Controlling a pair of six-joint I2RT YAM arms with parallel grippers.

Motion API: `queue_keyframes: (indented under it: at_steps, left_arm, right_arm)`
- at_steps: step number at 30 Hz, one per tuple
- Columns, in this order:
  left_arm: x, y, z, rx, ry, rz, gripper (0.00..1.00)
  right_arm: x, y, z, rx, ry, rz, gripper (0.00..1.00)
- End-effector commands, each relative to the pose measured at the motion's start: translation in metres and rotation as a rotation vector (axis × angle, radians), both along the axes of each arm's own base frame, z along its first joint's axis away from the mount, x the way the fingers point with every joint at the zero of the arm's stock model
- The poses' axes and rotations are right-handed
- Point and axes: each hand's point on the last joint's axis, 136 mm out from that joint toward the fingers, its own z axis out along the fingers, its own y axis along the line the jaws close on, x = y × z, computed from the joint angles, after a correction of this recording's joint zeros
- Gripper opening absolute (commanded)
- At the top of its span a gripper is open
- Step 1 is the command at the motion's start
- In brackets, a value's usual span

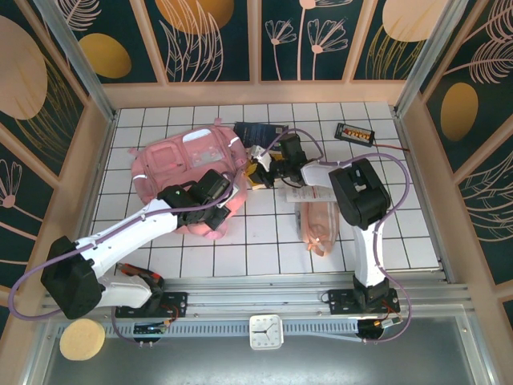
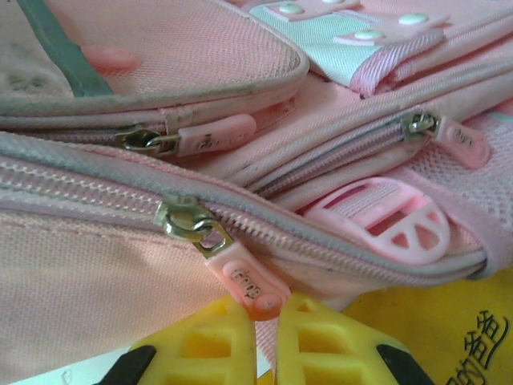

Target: Pack books, pencil case, and school supplies into a backpack

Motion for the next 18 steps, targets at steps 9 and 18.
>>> queue_keyframes:
  at_steps: [9, 18]
  left_arm:
    - [0.005, 0.006, 0.011, 0.001, -0.048, 0.018, 0.0]
    - [0.012, 0.001, 0.012, 0.01, -0.049, 0.022, 0.0]
  right_arm:
    - [-0.014, -0.007, 0.033, 0.008, -0.064, -0.012, 0.0]
    - [-0.053, 0.0, 0.045, -0.045, 0.014, 0.054, 0.0]
